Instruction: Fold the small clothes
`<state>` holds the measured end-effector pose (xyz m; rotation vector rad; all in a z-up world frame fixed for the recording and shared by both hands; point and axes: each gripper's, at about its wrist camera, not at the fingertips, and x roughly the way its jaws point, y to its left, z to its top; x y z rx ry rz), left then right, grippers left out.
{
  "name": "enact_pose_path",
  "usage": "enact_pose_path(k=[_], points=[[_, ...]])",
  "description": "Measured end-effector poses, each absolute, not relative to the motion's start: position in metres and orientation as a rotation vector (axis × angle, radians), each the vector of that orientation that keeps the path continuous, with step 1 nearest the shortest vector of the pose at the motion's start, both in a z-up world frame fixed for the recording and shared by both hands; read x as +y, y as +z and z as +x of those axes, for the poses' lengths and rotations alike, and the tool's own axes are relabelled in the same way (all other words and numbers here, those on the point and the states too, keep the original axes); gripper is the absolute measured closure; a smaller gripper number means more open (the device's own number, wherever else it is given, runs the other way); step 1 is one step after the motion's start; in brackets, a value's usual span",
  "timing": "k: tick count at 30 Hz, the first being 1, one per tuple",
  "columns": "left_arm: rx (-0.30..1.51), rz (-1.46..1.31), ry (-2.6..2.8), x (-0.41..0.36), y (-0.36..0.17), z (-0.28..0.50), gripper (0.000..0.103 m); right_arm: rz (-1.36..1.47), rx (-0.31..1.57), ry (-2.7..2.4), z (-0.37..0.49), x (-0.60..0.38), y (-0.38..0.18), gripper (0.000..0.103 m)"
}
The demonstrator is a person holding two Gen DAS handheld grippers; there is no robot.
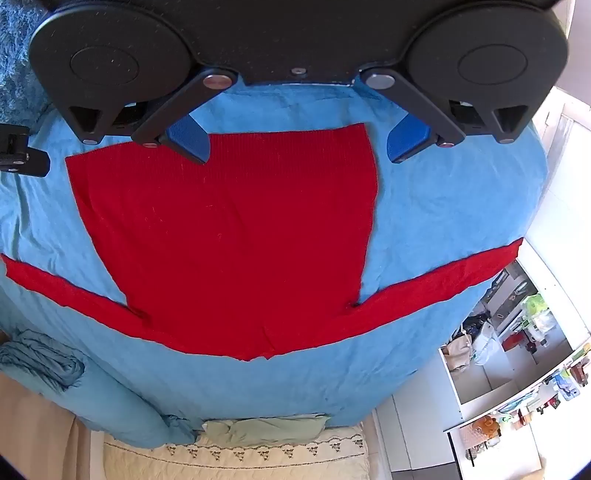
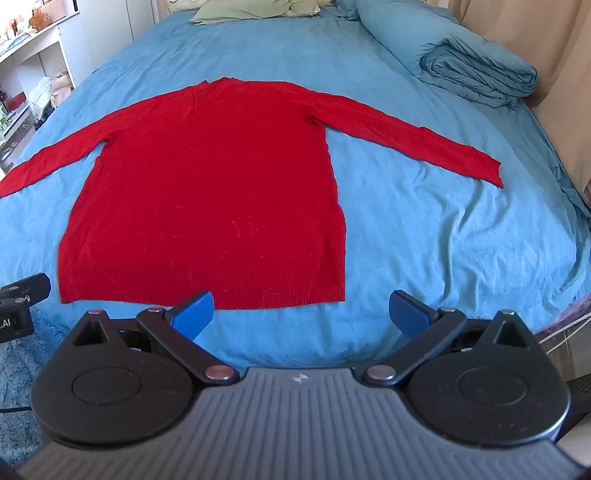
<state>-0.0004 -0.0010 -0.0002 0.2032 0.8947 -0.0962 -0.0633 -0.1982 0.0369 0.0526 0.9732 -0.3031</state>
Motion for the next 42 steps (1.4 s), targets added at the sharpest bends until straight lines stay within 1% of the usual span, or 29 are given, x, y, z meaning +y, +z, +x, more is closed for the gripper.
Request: enact_pose_path(k=[8, 15, 20, 42], points=[[0.9, 0.185, -0.088, -0.005, 0.009, 0.003, 0.0, 0.055, 0.976, -0.303, -0.062, -0.197, 0.039, 0.0], [0.898, 0.166, -0.086, -0.003, 0.008, 0.003, 0.0, 0.055, 0.985, -0.3, -0.061, -0.195, 0.04, 0.0], [0.892, 0.158, -0.089, 0.002, 0.006, 0.002, 0.0, 0.056, 0.986, -0.305, -0.064, -0.2, 0.03, 0.0], [0.885, 0.148, -0.093, 0.005, 0.005, -0.002, 0.0, 0.063, 0.995, -0.31, -0.062, -0.197, 0.034, 0.0]])
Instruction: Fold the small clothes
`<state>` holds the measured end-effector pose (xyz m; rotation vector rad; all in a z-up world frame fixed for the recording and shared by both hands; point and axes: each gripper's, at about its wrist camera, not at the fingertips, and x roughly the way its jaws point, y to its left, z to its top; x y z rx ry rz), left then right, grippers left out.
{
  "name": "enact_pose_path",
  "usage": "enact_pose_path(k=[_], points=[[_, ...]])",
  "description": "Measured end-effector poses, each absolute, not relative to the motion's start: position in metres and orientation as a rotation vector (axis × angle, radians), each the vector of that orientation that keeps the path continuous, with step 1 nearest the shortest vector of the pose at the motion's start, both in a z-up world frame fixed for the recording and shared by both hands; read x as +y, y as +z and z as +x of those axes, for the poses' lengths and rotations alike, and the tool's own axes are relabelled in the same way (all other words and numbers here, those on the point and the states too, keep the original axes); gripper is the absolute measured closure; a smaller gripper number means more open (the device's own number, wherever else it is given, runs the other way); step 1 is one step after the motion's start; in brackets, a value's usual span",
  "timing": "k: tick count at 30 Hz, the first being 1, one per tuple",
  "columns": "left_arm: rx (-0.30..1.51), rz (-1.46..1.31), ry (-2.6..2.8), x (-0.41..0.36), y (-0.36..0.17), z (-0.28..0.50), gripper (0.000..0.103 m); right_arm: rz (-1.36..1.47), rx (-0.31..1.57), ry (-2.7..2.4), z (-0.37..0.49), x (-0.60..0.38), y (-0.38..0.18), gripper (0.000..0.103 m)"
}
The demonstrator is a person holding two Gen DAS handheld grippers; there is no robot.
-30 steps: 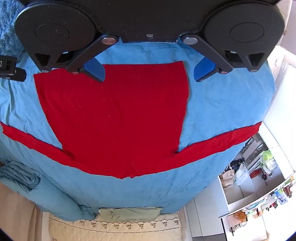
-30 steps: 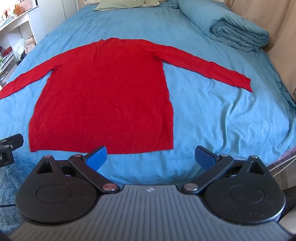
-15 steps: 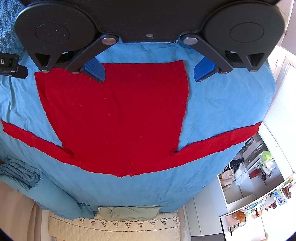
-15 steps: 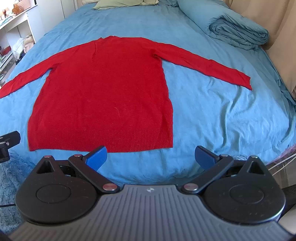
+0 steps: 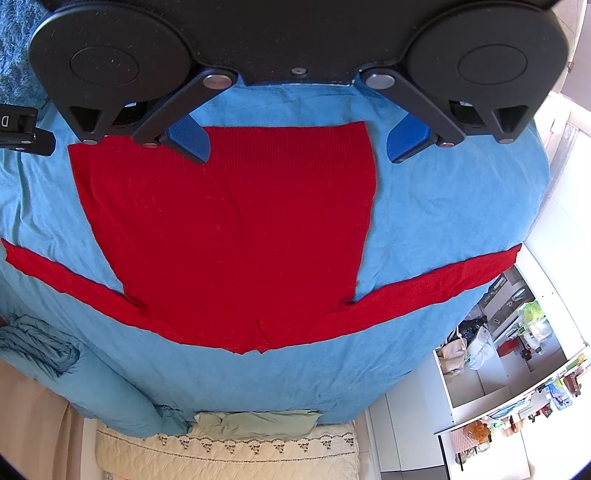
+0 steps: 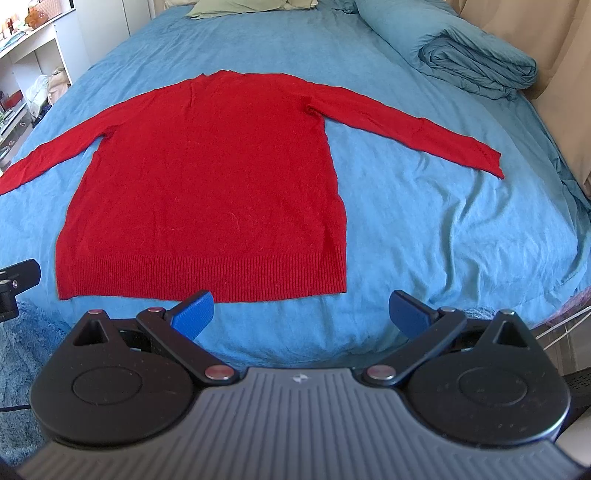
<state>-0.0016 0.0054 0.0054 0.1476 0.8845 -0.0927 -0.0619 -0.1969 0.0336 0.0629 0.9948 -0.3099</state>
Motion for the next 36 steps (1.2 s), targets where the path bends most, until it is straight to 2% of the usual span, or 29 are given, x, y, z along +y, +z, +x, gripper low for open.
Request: enact_pose_path(k=[36], points=[[0.892, 0.148, -0.09, 0.0044, 0.0042, -0.0002, 0.0, 0.065, 1.004, -0.301, -0.062, -0.1974, 0.0317, 0.0]])
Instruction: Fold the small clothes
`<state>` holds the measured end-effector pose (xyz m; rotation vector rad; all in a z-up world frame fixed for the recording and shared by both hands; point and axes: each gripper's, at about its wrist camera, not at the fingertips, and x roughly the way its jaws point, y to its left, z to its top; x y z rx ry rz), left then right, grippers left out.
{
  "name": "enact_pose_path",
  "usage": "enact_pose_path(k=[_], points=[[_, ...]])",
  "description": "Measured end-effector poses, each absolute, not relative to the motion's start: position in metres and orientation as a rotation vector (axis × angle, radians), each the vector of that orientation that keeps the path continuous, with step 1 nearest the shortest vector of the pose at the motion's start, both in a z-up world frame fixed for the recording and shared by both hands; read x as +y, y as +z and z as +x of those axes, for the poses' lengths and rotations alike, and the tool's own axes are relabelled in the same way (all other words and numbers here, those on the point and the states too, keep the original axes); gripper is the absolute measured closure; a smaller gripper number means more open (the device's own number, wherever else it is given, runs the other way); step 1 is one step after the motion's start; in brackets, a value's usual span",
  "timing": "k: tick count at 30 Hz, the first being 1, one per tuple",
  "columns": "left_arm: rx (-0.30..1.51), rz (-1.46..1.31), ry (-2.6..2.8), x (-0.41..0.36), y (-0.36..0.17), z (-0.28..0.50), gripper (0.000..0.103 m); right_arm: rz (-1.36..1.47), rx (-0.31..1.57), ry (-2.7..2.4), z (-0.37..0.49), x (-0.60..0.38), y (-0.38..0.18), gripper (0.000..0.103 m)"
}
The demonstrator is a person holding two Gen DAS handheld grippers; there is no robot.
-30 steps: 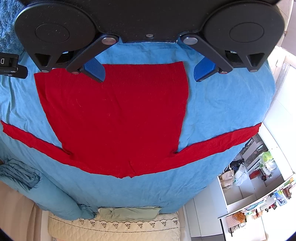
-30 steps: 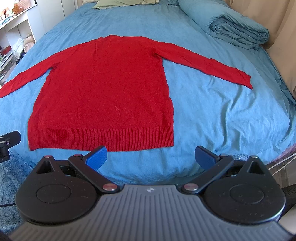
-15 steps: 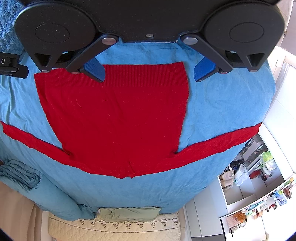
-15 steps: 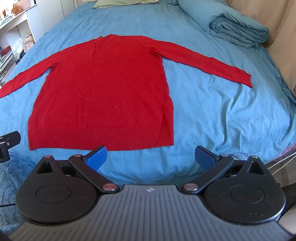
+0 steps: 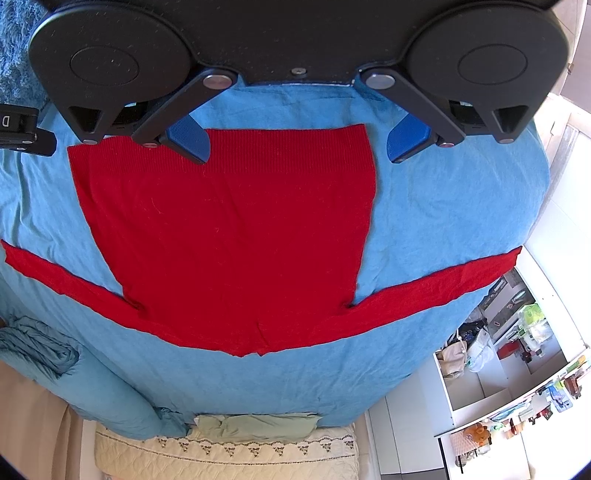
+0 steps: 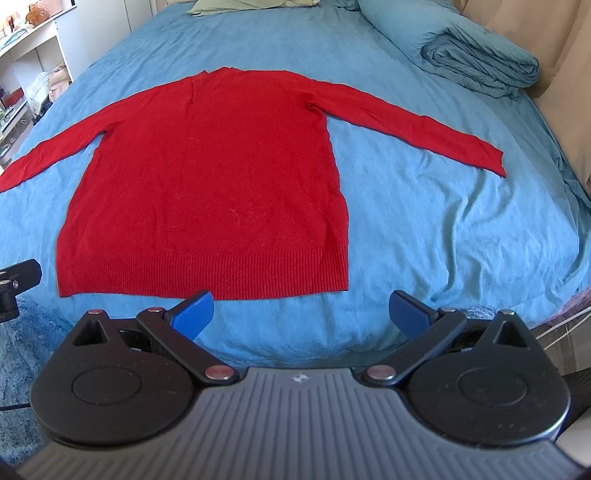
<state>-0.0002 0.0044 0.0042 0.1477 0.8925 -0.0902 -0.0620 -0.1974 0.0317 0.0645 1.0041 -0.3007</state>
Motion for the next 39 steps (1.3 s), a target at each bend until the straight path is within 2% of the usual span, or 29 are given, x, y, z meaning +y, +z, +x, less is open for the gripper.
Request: enact_pose_path(k=[24, 32, 39], points=[[0.901, 0.113, -0.094, 0.005, 0.011, 0.003, 0.0, 0.057, 1.0, -0.302, -0.062, -0.197, 0.035, 0.0], [0.703, 0.137, -0.134, -0.022, 0.063, 0.053, 0.0, 0.081, 0.881, -0.341, -0.048, -0.233, 0.076, 0.0], [0.637, 0.139, -0.252, -0.083, 0.072, 0.138, 0.0, 0.117, 0.731, -0.439, -0.02, -0.308, 0.104, 0.0]])
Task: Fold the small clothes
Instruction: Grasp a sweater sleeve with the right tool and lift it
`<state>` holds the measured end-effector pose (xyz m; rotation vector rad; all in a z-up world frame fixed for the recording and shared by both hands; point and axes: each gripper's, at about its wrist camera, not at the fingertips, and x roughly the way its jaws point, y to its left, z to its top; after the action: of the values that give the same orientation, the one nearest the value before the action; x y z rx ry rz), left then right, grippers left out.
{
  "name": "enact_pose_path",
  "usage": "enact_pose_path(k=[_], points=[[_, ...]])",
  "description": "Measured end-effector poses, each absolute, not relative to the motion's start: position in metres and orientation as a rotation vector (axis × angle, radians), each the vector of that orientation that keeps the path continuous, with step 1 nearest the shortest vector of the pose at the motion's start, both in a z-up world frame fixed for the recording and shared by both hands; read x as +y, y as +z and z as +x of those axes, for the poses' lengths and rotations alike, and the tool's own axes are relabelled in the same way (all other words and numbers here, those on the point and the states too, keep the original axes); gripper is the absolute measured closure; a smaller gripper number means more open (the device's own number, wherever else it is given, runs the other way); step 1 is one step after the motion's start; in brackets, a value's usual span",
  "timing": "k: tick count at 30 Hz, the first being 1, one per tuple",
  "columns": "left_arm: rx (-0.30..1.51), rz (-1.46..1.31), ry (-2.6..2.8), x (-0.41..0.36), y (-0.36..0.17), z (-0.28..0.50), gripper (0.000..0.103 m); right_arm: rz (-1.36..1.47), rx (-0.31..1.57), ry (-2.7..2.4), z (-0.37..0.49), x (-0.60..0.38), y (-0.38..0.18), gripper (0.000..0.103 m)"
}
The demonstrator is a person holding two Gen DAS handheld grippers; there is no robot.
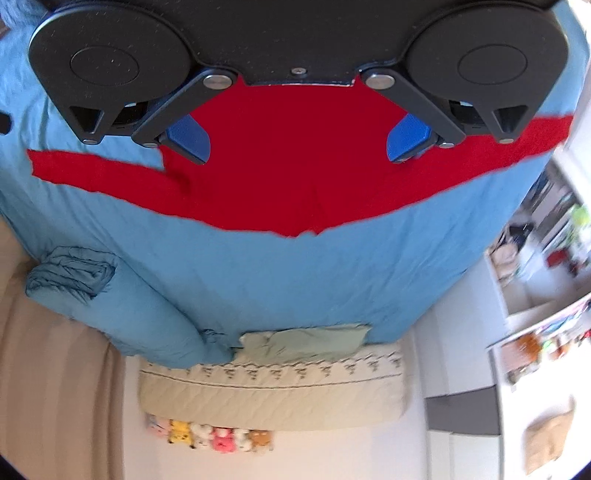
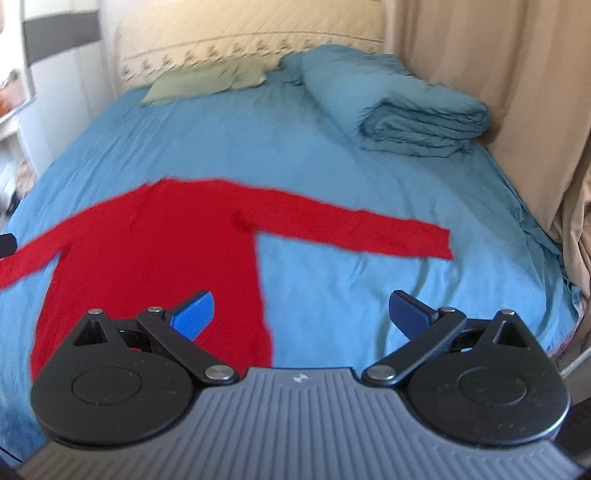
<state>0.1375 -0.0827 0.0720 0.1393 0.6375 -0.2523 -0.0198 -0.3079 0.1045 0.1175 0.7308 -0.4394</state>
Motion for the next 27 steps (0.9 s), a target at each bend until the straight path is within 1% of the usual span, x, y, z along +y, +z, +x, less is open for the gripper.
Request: enact_pose_path(k=[4, 8, 12, 17, 24, 26, 27], points=[[0.619, 0.164, -0.293, -0.123, 0.054, 0.194, 0.0, 0.097, 0.665, -0.515, 0.004, -0.36, 0.096, 0.0], [0.616, 0.198, -0.335, -0.168, 0.023, 0.249, 0.0, 0.166, 0.689, -0.562, 0.035, -0.423, 0.07, 0.0], [0.703, 0.211, -0.394, -0.208, -0.017, 0.302, 0.0, 0.21, 0.711, -0.636, 0.063, -0.477, 0.03, 0.0], [0.821, 0.174, -0.411, -0.238, -0.072, 0.358, 0.0, 0.258, 0.707, -0.713, 0.084, -0.539, -0.029, 0.0], [0.913, 0.18, -0.418, -0.283, -0.13, 0.4, 0.0, 0.402, 0.686, -0.745, 0.084, -0.6, -0.093, 0.0], [0.936, 0.18, -0.421, -0.291, -0.143, 0.406, 0.0, 0.43, 0.691, -0.744, 0.083, -0.607, -0.104, 0.007], [0.944, 0.183, -0.424, -0.295, -0.148, 0.407, 0.0, 0.446, 0.691, -0.739, 0.083, -0.611, -0.11, 0.013]])
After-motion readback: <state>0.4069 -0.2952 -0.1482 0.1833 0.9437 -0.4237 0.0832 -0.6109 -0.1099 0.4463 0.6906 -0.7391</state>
